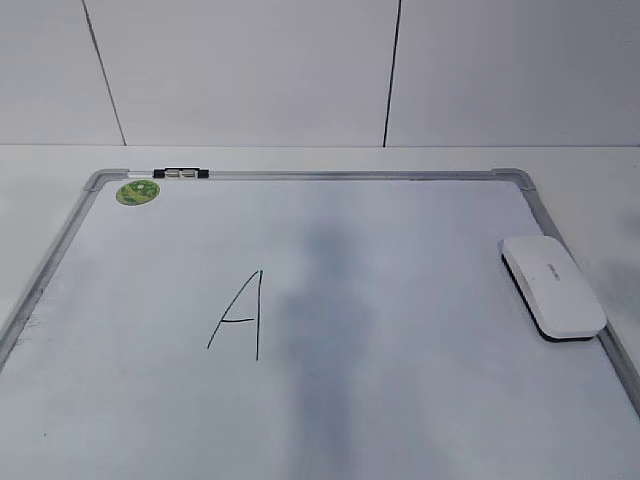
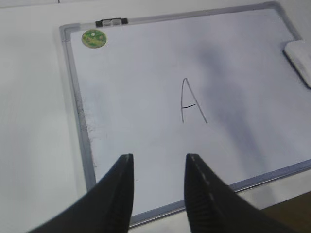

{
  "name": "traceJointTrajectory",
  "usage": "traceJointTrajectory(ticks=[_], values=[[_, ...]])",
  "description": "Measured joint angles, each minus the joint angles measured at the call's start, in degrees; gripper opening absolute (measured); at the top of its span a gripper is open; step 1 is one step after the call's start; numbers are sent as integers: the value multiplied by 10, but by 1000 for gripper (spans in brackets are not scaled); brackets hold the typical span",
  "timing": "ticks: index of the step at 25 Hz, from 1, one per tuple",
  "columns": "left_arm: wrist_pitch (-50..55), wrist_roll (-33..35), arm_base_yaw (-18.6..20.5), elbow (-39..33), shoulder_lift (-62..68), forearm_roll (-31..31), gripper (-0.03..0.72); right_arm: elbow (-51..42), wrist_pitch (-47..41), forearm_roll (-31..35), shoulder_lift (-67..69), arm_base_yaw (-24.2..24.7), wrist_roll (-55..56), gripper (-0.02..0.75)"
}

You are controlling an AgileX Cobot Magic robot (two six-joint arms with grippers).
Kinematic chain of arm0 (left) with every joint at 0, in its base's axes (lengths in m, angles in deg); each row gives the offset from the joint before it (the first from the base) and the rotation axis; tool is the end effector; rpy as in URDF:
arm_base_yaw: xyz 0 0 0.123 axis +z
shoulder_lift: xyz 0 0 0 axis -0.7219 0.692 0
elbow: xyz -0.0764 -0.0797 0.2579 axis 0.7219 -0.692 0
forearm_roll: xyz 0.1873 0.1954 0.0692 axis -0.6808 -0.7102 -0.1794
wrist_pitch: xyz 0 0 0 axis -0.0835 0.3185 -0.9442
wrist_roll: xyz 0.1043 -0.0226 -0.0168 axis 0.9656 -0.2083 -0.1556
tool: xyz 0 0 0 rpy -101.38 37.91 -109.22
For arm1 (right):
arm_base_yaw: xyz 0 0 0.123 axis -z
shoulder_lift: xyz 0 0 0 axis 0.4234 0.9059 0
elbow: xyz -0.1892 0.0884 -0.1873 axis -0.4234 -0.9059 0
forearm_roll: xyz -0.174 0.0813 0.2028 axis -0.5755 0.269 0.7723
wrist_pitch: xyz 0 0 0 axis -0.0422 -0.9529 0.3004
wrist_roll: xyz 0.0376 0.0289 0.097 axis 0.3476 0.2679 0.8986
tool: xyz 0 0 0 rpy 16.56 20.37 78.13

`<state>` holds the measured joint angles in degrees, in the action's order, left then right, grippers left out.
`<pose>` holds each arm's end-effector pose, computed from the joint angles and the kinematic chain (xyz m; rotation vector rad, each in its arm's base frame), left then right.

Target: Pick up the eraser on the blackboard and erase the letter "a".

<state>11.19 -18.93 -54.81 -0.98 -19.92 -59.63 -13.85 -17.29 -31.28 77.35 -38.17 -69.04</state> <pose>0.1141 -0.0426 0.4099 0.2546 2.3032 -0.3634 0.0666 0.0098 0.4123 -0.0155 2.1787 0.1826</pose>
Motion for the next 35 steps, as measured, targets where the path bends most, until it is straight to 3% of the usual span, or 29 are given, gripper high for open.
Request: traceJointTrajectory(ticks=[15, 28, 35], values=[[9, 0, 0, -11, -152, 18, 268, -125, -1, 16, -162, 0, -27, 593], [9, 8, 0, -230, -264, 9, 268, -259, -2, 16, -233, 0, -59, 593], [9, 28, 0, -304, -312, -28, 268, -290, -2, 9, -243, 0, -66, 593]])
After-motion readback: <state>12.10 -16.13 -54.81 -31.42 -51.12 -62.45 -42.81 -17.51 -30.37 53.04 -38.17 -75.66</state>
